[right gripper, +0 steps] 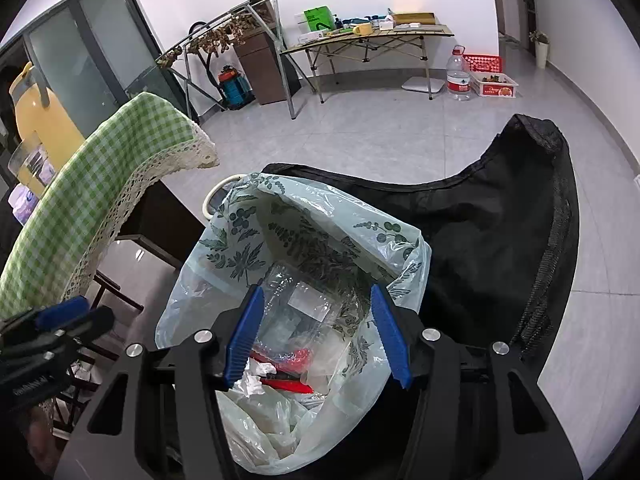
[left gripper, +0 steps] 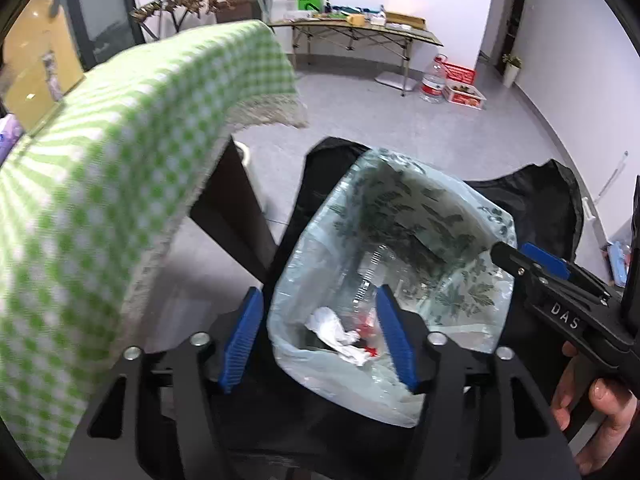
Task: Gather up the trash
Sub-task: 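Open both tools to drop the container and tissue into the bin, then move both tools back over the table toward the trash pile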
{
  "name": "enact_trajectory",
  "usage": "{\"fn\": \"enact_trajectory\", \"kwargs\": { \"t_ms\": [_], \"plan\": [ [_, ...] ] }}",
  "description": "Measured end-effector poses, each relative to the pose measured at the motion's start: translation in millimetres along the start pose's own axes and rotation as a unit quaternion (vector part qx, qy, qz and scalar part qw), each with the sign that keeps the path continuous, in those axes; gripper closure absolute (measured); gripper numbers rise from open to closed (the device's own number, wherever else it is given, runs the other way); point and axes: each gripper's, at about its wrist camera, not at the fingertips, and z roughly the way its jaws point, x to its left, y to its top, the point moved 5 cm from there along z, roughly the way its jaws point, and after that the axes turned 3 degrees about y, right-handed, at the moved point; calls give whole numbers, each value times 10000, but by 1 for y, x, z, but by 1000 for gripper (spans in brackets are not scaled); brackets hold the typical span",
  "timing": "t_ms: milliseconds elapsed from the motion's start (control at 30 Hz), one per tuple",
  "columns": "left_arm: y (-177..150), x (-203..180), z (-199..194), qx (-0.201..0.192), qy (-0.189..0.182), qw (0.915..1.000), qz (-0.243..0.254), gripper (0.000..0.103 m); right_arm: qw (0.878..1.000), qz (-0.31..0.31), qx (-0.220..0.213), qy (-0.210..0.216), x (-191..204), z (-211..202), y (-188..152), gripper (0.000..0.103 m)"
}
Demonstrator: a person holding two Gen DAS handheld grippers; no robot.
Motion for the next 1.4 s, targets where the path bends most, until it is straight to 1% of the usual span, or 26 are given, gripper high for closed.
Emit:
{"fn": "enact_trajectory", "kwargs": {
  "t_ms": [33,100,133,300,367,500,567,600,700,767,867,1000,1033,1100,1233,1333,1400],
  "plan": [
    [0,4,-5,-88,78,9999,-33,33,10000,-5,11,5,1,1,0,46],
    [2,8,-12,-205,122,9997,-101,30,10000,-19,49,20,2,3,-1,45],
    [3,10,-15,-246,119,9995,-140,27,10000,-27,50,10,2,3,-1,45],
    [10,19,-39,-524,0,9981,-326,26,9999,-154,-2,-72,10,-2,0,45],
    [13,27,-55,-691,33,9967,-420,25,9997,-210,-73,-31,16,-7,3,45],
    [17,52,-98,-1164,84,9903,-748,17,9988,-439,-229,-34,36,-19,13,45],
    [16,65,-115,-1319,180,9871,-891,15,9982,-508,-313,-8,44,-26,17,45],
    [16,72,-124,-1387,252,9854,-957,13,9979,-544,-357,17,49,-31,20,45],
    [11,96,-156,-1689,459,9769,-1224,10,9961,-700,-543,43,64,-45,27,44],
    [4,116,-181,-1937,547,9693,-1414,8,9945,-839,-621,56,78,-53,30,44],
    [-7,140,-207,-2132,663,9612,-1621,7,9920,-1009,-742,143,100,-65,33,44],
    [-28,174,-238,-2277,897,9511,-1884,7,9880,-1235,-861,359,136,-77,34,42],
    [-37,186,-248,-2351,966,9465,-1987,7,9865,-1315,-880,431,148,-80,33,42],
    [-50,203,-260,-2423,1056,9411,-2110,7,9828,-1496,-921,571,173,-87,31,42],
    [-89,248,-281,-2408,1390,9308,-2374,7,9754,-1781,-1019,806,216,-98,24,41],
    [-111,274,-298,-2473,1463,9200,-2667,7,9709,-1919,-1048,981,242,-105,18,40],
    [-122,287,-307,-2534,1481,9153,-2757,7,9682,-2008,-1044,1070,255,-109,15,40]
  ]
}}
